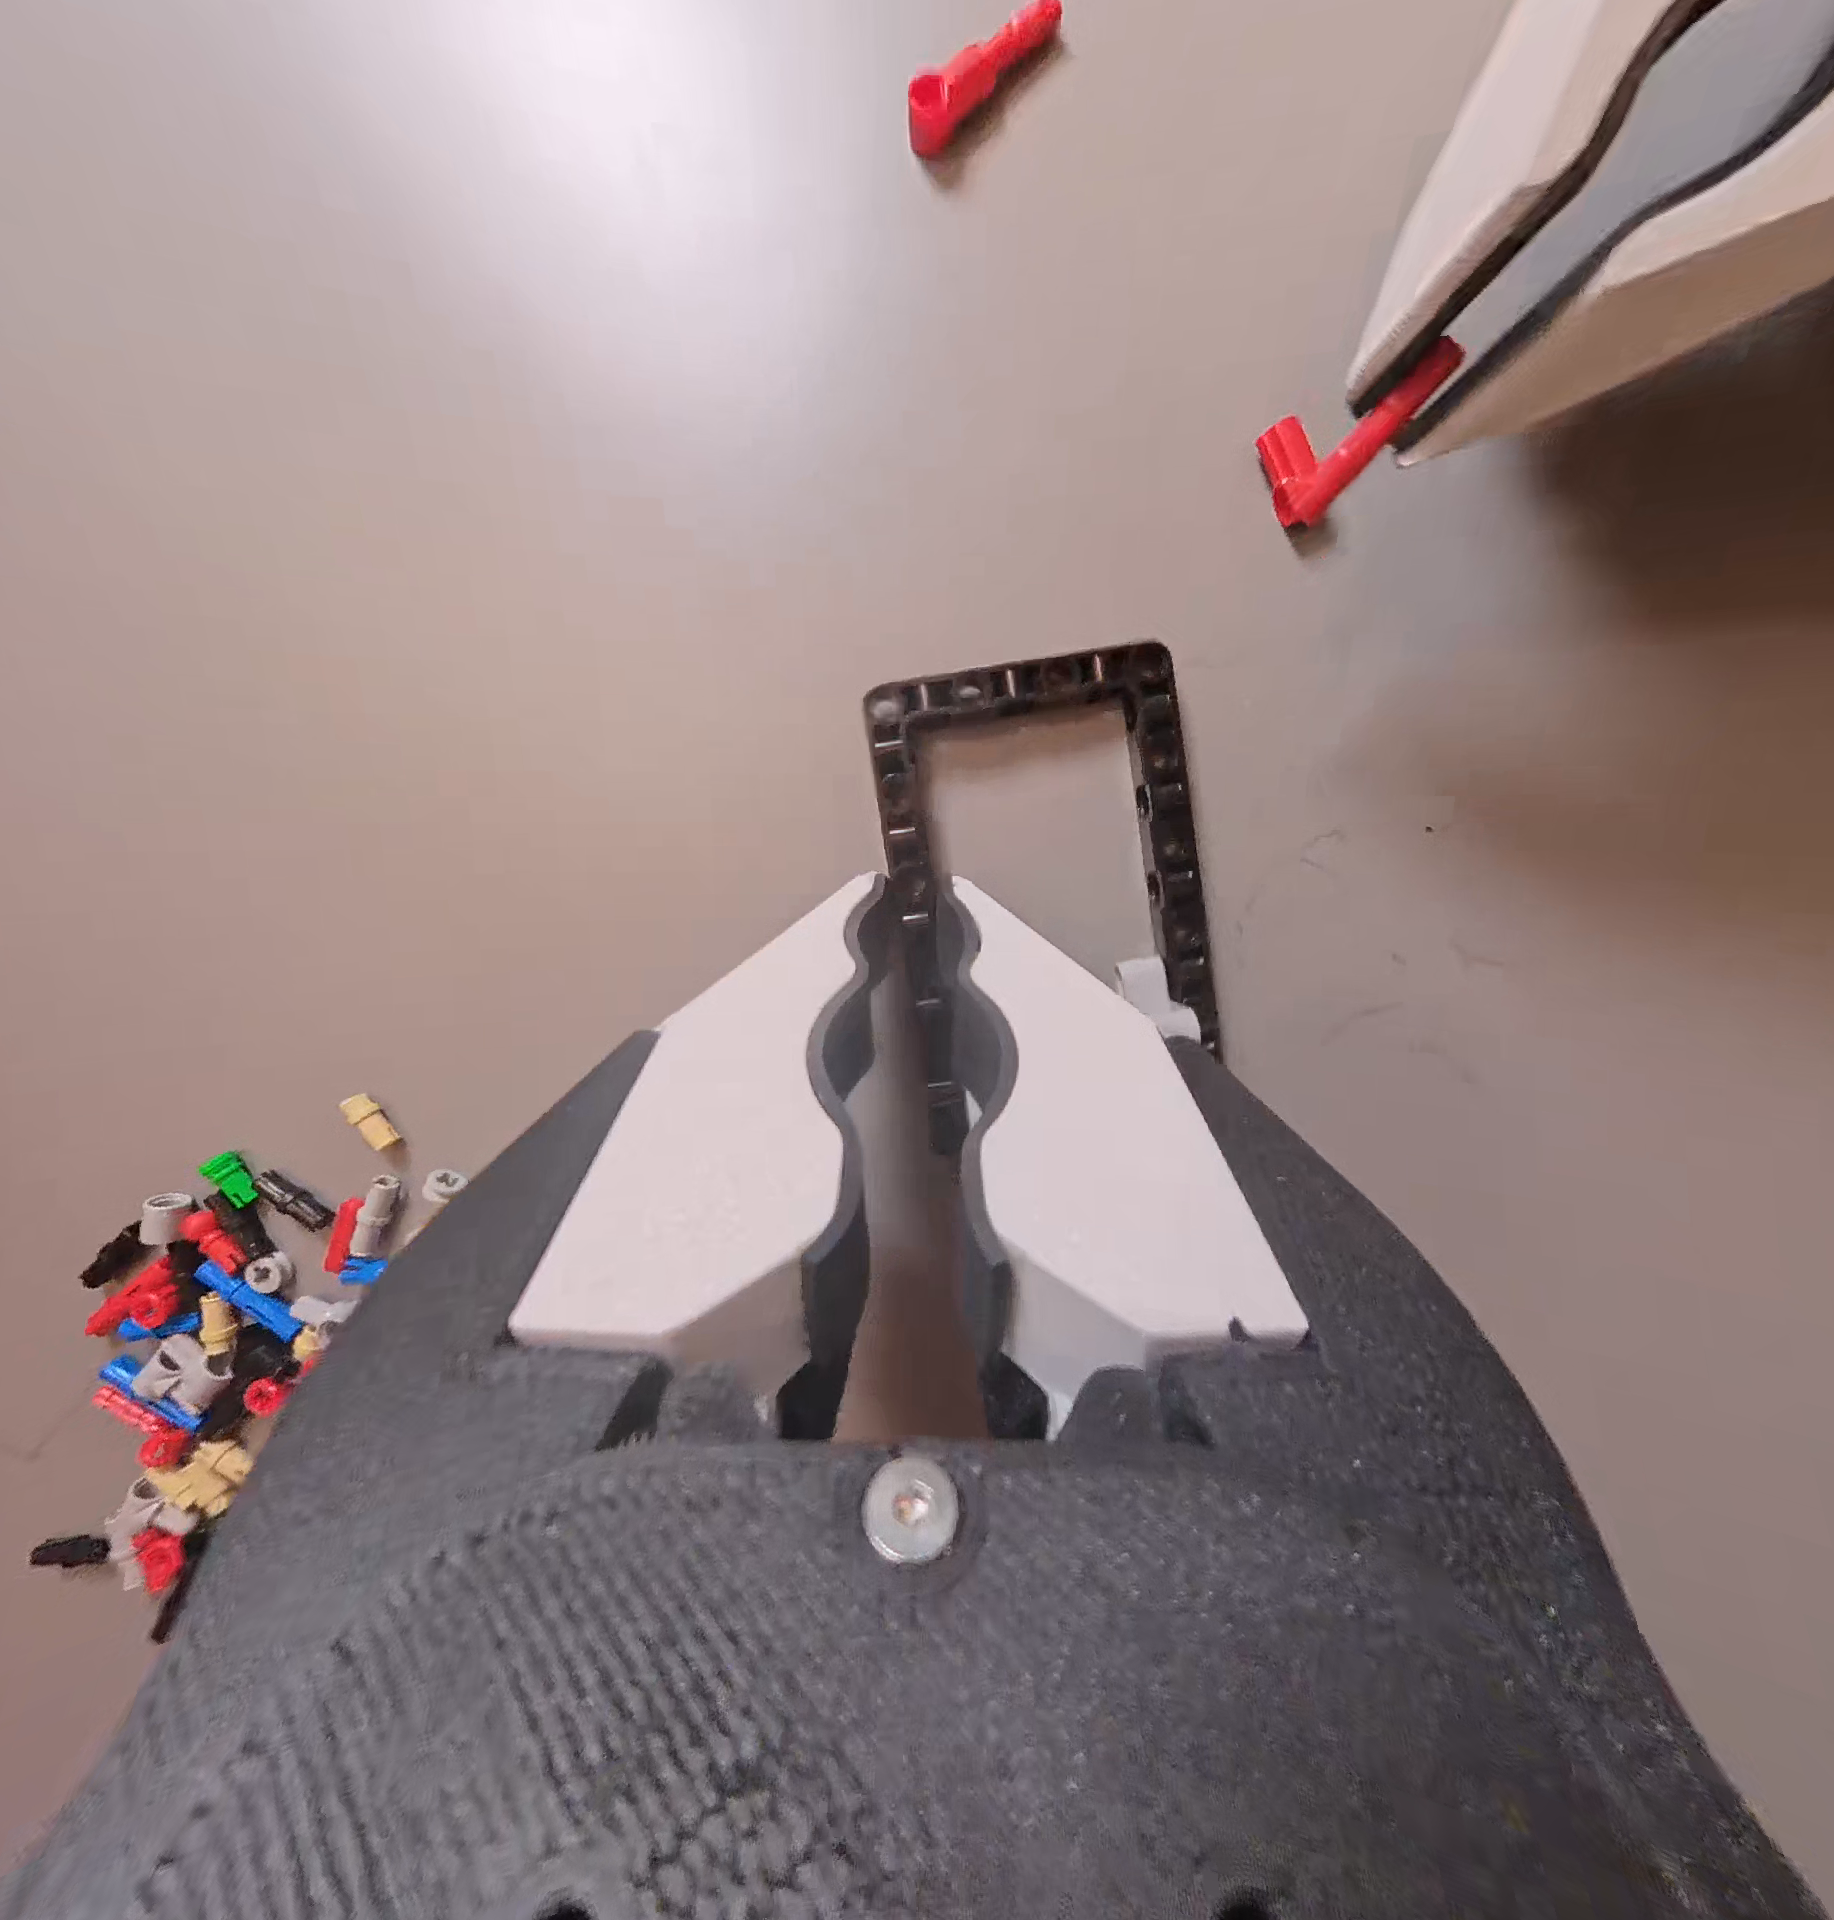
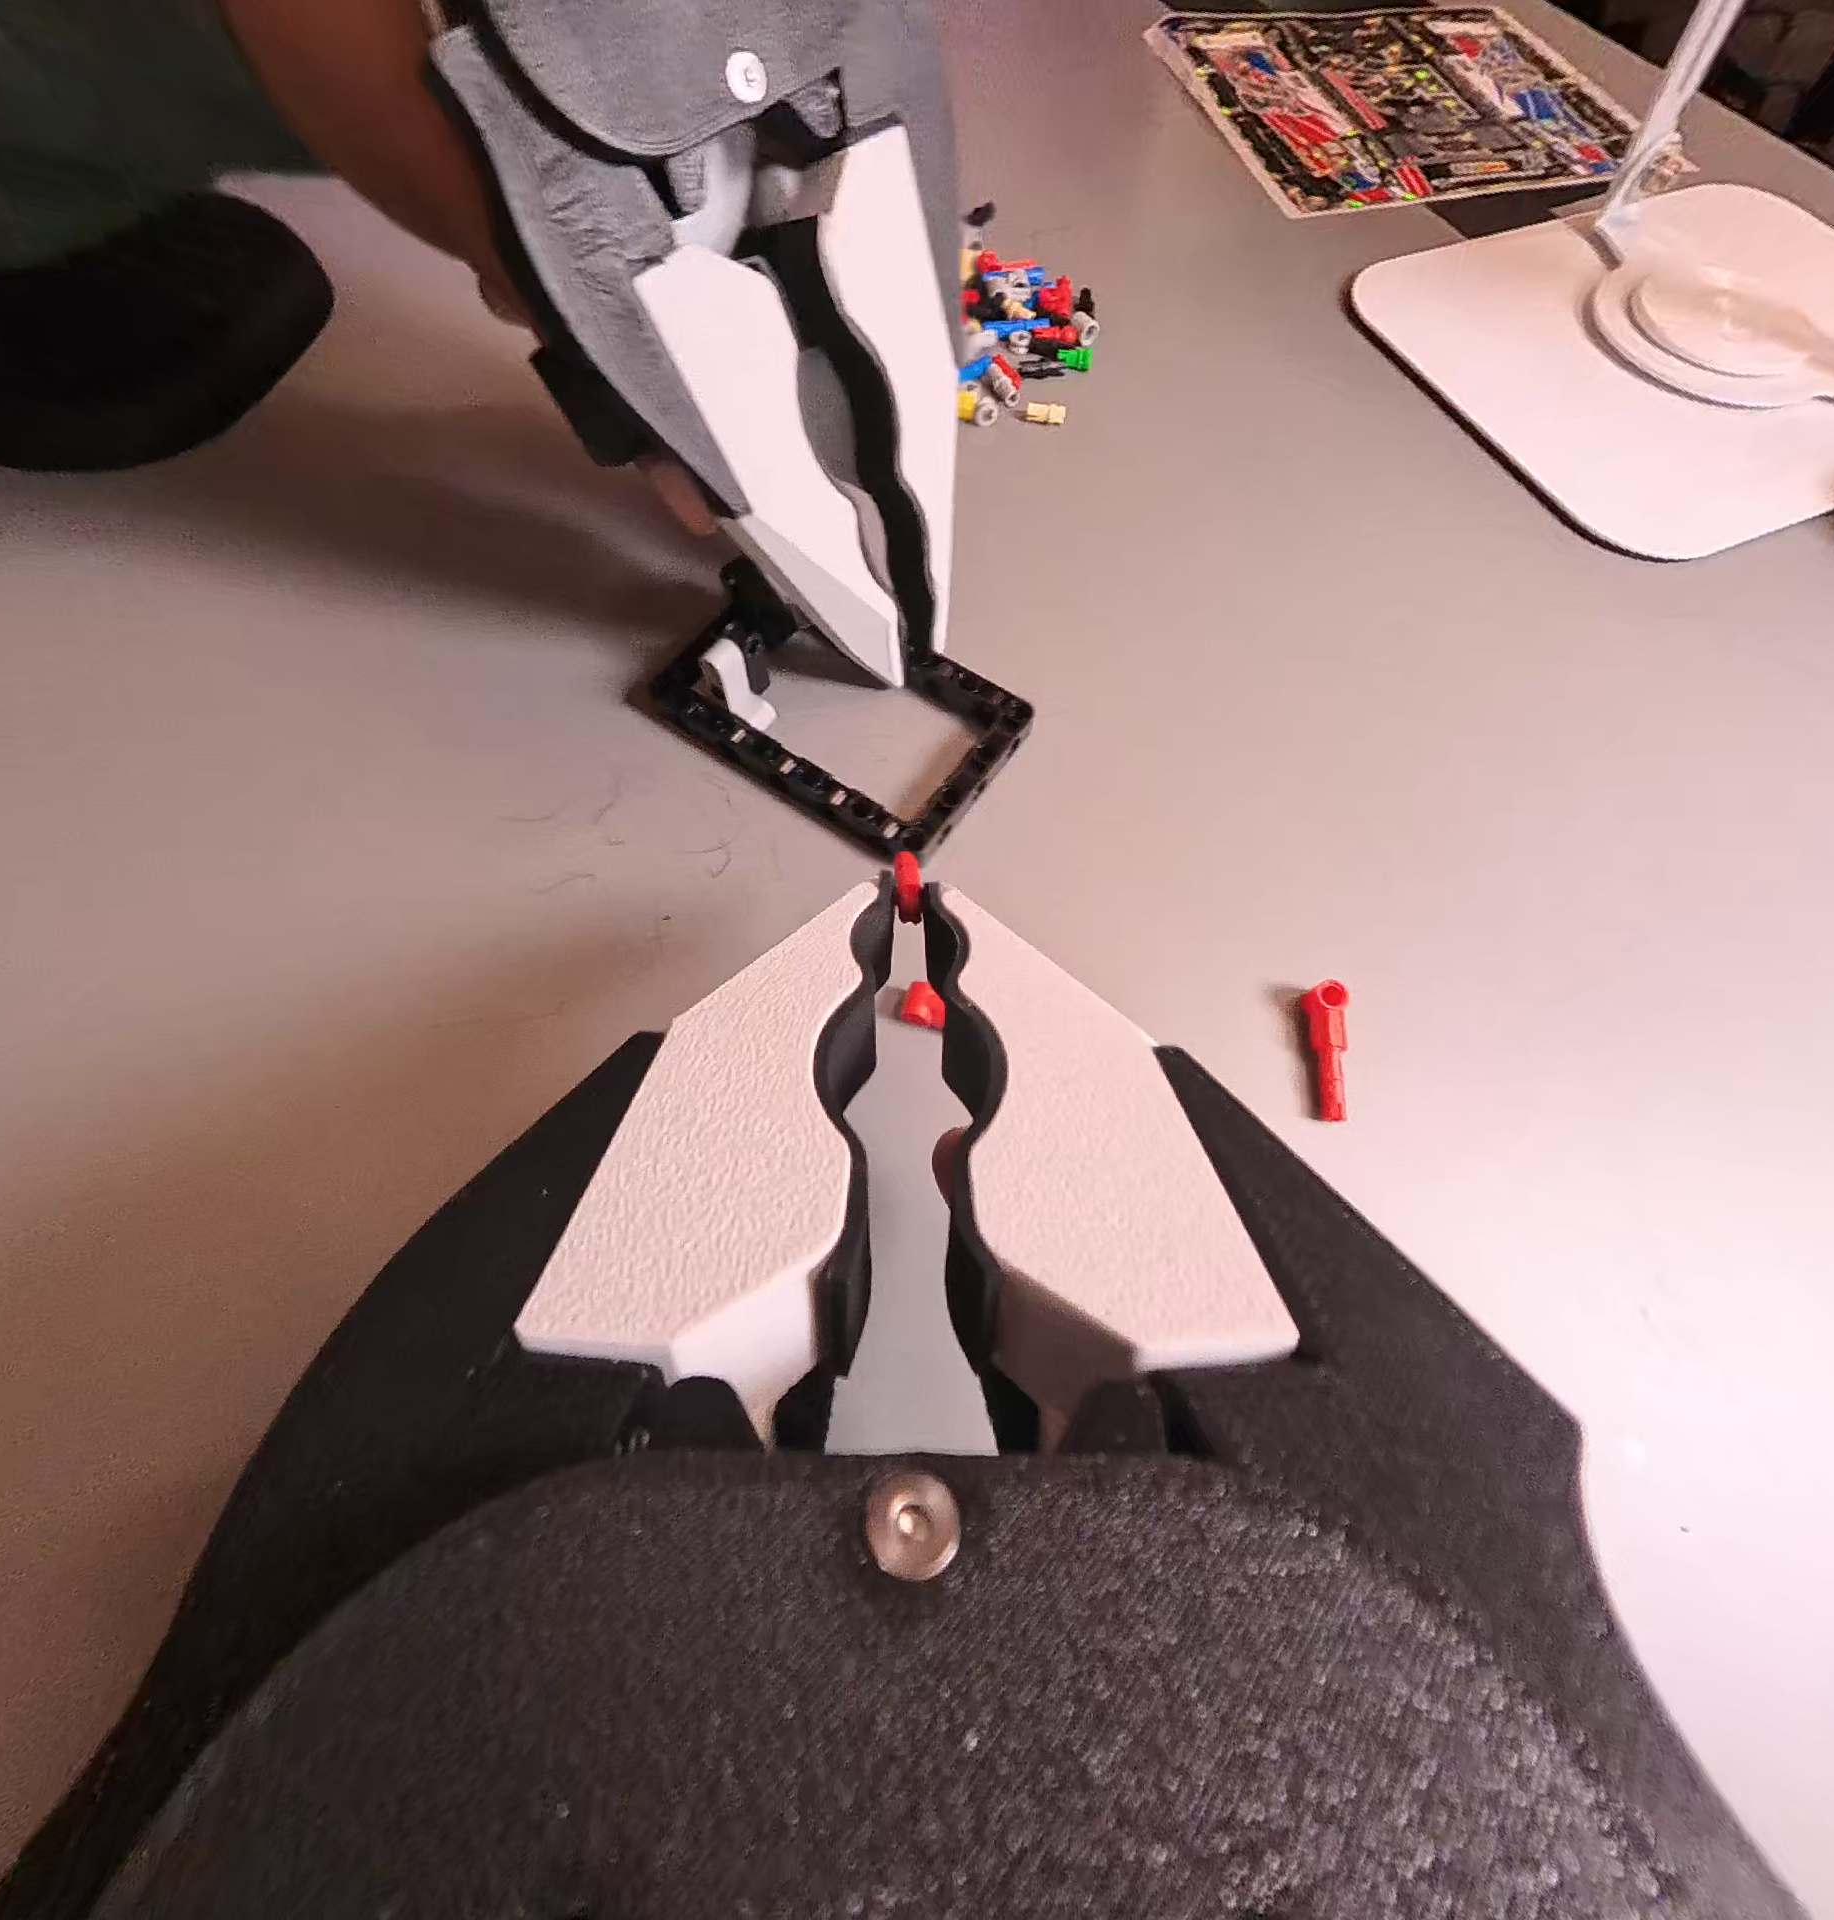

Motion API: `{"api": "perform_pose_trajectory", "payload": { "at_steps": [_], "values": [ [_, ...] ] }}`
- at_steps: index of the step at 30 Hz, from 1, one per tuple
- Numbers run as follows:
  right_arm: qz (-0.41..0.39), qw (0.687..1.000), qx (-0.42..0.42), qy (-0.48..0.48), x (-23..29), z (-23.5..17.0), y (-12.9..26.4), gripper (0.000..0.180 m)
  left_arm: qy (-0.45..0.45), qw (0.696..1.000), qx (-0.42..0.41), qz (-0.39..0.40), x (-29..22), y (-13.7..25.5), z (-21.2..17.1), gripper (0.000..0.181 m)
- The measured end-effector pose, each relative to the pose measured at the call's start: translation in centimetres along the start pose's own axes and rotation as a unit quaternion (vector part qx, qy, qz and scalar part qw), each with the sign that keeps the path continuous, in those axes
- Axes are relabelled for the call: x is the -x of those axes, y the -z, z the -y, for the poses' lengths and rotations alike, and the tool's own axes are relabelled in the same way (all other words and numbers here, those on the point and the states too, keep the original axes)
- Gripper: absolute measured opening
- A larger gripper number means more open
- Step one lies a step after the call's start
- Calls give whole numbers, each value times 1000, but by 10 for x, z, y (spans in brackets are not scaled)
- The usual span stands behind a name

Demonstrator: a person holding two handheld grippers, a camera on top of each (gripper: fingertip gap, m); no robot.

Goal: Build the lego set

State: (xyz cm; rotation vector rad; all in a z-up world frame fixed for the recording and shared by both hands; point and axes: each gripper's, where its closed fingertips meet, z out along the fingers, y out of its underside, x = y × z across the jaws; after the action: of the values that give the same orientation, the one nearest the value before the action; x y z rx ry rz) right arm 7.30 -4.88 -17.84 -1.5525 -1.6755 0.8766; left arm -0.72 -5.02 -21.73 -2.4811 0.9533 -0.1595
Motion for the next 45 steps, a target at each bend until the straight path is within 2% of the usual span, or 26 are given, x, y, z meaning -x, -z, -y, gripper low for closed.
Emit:
{"api": "perform_pose_trajectory", "payload": {
  "at_steps": [1,4,7,10,15,18,21,25,29,32,34,37,38,41,45],
  "values": [
    [-3,1000,-5,-7,-2,1,1,3,5,1000,-23,0,0,3,2,7],
    [-6,999,-22,-37,-9,4,4,3,28,990,-139,-7,1,26,18,7],
    [12,998,-36,-60,-9,8,2,3,71,960,-266,-40,-4,61,35,6],
    [76,991,-79,-76,13,31,-6,3,109,940,-320,-50,-8,73,40,6],
    [144,970,-124,-152,29,46,-23,3,149,930,-323,-91,-21,60,39,6],
    [223,928,-191,-229,36,63,-13,3,201,907,-334,-162,-28,62,40,6],
    [256,893,-250,-273,31,79,-1,2,239,881,-342,-222,-33,68,43,6],
    [294,867,-264,-304,38,87,0,2,246,868,-342,-261,-42,71,49,6],
    [338,830,-292,-334,38,96,8,2,228,869,-343,-274,-54,74,53,6],
    [365,817,-312,-320,45,104,20,2,213,859,-362,-291,-60,84,59,7],
    [375,814,-329,-297,47,109,31,2,197,851,-375,-309,-65,91,61,22],
    [415,815,-320,-247,57,114,48,2,170,830,-401,-348,-69,103,62,36],
    [433,819,-304,-221,63,113,53,2,161,823,-408,-361,-70,105,61,38],
    [427,858,-258,-121,72,108,56,2,130,811,-415,-391,-69,103,55,43],
    [452,862,-225,-52,78,116,69,2,80,803,-420,-416,-75,103,55,52]
  ]
}}
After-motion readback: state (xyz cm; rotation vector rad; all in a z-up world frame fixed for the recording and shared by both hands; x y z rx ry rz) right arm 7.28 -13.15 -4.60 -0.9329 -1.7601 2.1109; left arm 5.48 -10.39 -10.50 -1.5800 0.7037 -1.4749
